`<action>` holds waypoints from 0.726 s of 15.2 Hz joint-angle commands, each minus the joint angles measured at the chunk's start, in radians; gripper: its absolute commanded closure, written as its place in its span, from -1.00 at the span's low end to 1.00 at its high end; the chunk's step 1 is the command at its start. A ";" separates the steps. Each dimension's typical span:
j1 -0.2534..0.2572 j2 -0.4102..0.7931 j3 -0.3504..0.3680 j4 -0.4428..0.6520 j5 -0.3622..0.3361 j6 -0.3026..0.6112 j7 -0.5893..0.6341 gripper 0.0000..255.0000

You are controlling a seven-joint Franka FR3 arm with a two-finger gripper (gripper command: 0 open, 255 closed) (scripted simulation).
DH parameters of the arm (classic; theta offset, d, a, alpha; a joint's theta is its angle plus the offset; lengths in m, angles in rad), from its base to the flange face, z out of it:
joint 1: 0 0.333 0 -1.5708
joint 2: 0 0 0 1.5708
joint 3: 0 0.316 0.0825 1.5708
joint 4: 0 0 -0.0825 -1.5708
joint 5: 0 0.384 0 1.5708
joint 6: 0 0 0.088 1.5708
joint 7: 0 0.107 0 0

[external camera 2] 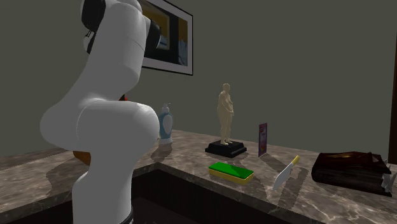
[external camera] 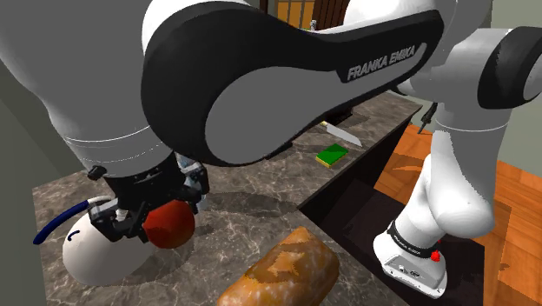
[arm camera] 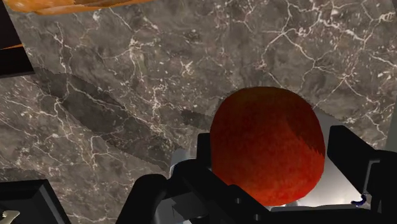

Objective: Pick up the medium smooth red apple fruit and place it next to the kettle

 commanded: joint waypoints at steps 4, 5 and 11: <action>-0.014 -0.004 -0.001 -0.072 0.000 0.068 0.009 1.00; -0.017 -0.004 -0.002 -0.086 0.000 0.081 0.011 1.00; -0.027 0.000 -0.007 -0.163 -0.008 0.158 0.025 1.00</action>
